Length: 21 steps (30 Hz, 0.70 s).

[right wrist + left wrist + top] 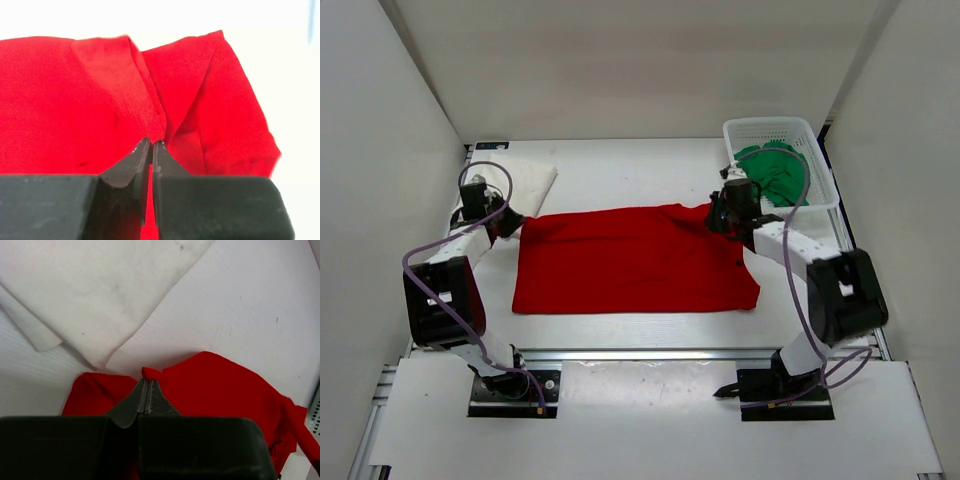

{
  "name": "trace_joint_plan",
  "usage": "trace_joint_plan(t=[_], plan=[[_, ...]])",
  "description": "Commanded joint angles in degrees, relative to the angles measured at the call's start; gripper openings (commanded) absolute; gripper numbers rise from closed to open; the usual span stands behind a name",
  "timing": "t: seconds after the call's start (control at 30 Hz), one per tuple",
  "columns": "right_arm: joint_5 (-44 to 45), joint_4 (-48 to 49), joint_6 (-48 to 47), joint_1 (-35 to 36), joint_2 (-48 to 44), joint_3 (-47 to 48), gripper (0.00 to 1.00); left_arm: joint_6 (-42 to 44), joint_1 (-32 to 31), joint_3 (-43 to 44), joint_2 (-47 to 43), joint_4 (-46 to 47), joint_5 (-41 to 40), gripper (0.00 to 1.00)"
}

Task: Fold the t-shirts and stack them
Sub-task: Grap the side of the flattened tshirt furthest away from the robot with both arms, then fold the other side of the tshirt into a rectangle

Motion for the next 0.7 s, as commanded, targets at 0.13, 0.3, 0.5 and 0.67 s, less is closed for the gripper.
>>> trace_joint_plan(t=[0.13,0.3,0.5,0.67], plan=[[4.13,-2.43,-2.03,0.17,-20.98,-11.07,0.0,-0.65,2.28,-1.97,-4.36,0.02,2.29,0.0],[3.17,-6.38,1.31,-0.8,-31.1,-19.85,0.0,-1.45,4.66,-4.7,-5.51,0.02,4.75,0.0],[2.11,-9.99,4.74,-2.21,-41.38,-27.59,0.0,-1.8,6.59,-8.38,-8.23,0.02,6.16,0.0],[1.24,-12.37,8.07,-3.43,-47.8,-32.08,0.0,-3.82,8.27,-11.55,-9.91,1.34,8.36,0.0]])
